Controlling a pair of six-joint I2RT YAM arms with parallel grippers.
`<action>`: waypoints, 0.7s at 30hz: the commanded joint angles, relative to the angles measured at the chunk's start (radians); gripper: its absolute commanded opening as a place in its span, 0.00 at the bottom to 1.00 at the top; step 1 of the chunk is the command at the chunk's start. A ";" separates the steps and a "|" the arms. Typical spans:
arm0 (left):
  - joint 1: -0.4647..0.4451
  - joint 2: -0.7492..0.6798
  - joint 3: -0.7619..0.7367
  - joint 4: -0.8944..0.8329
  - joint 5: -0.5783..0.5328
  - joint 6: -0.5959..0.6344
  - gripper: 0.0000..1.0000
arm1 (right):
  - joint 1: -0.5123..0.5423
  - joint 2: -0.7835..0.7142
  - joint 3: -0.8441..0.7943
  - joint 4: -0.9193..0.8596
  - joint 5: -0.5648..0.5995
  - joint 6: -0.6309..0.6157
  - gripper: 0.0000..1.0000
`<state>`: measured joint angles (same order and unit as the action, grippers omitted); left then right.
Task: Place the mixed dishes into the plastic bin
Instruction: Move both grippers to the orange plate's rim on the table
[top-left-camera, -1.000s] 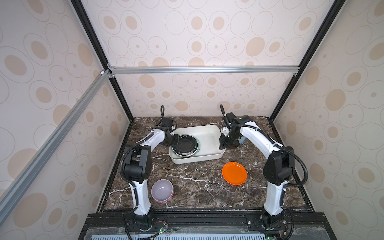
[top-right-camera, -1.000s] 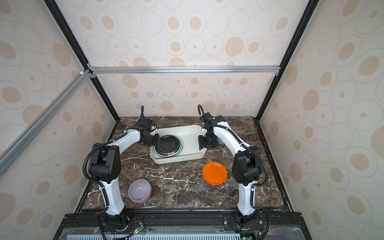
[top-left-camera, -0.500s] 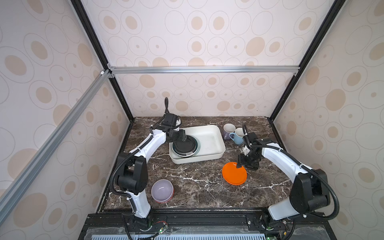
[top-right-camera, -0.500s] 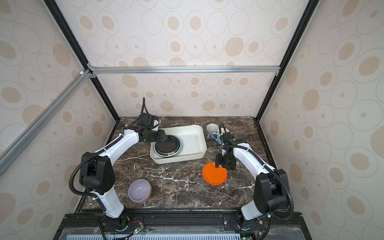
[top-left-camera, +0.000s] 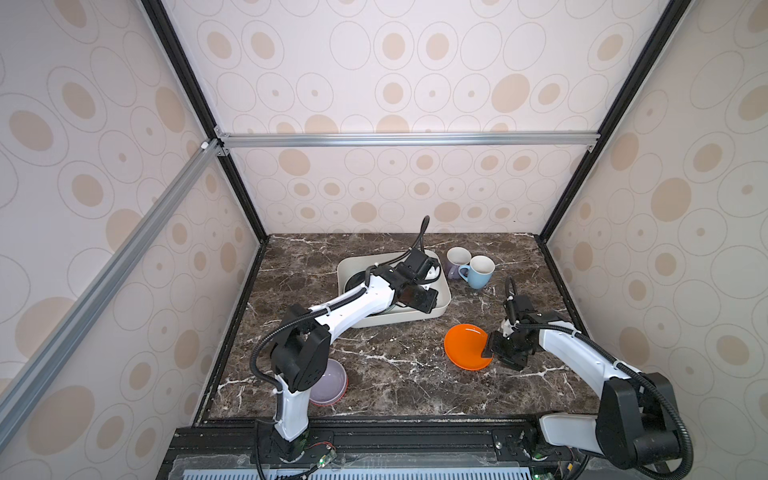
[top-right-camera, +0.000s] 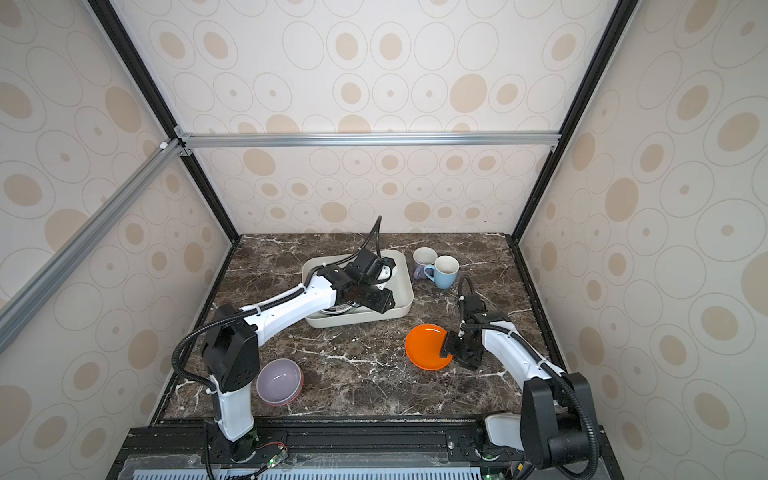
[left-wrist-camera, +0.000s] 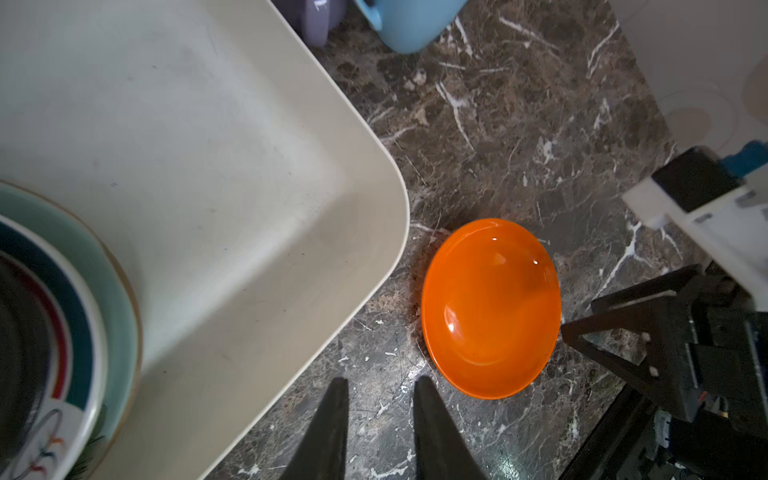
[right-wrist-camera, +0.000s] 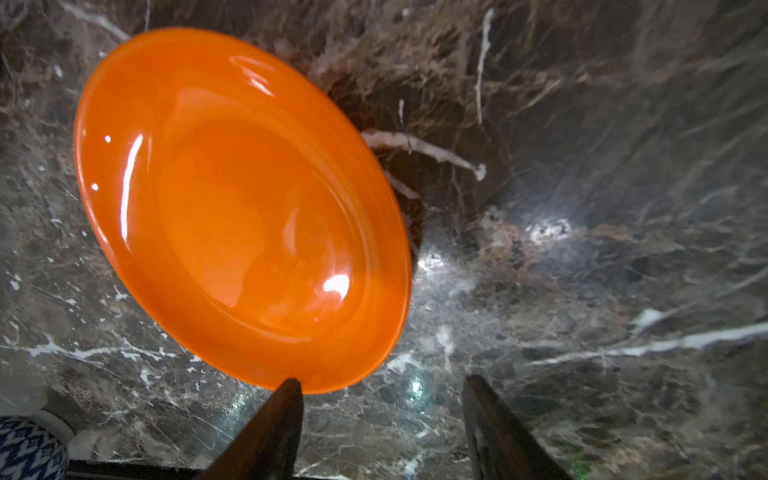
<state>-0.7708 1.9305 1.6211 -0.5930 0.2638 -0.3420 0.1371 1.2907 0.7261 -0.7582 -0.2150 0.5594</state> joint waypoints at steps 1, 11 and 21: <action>-0.029 0.015 -0.008 -0.010 0.006 0.011 0.27 | -0.012 -0.023 -0.032 0.068 -0.023 0.033 0.64; -0.084 0.098 -0.035 0.046 0.041 0.011 0.17 | -0.037 -0.032 -0.108 0.169 -0.041 0.055 0.62; -0.106 0.190 -0.017 0.043 0.062 0.054 0.12 | -0.051 0.005 -0.105 0.215 -0.069 0.051 0.60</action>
<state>-0.8703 2.1063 1.5879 -0.5468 0.3122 -0.3294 0.0937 1.2812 0.6224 -0.5549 -0.2661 0.6022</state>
